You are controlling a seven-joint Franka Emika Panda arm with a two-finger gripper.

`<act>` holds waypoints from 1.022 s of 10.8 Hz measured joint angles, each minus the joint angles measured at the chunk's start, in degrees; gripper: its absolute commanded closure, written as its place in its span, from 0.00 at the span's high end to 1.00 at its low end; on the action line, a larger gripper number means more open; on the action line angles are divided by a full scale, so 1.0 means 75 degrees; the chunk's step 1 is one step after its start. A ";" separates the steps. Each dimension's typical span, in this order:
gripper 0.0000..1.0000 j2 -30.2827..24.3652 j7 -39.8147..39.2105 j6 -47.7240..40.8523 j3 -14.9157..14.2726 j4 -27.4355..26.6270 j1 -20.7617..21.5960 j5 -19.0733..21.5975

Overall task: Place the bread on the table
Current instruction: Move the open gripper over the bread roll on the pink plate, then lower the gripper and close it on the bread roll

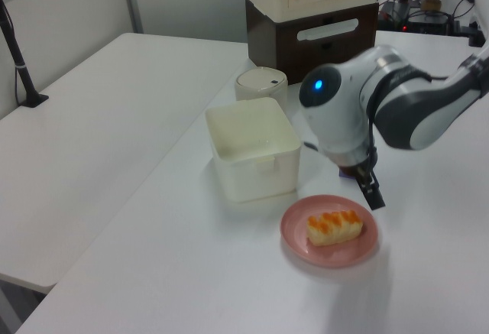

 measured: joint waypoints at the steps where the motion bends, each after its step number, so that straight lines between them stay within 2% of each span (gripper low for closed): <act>1: 1.00 0.0127 0.0000 0.0070 0.0000 0.0024 0.0056 -0.0006; 4: 1.00 0.0247 -0.0040 0.0385 0.0024 0.0096 0.0180 -0.0006; 6: 1.00 0.0399 -0.0229 0.0398 0.0171 0.0372 0.0187 -0.0008; 9: 1.00 0.0730 -0.0582 0.0608 0.0246 0.0676 0.0214 -0.0267; 10: 0.92 0.0821 -0.0749 0.1044 0.0241 0.0690 0.0195 -0.0278; 11: 0.66 0.0935 -0.0793 0.1429 0.0235 0.0691 0.0152 -0.0294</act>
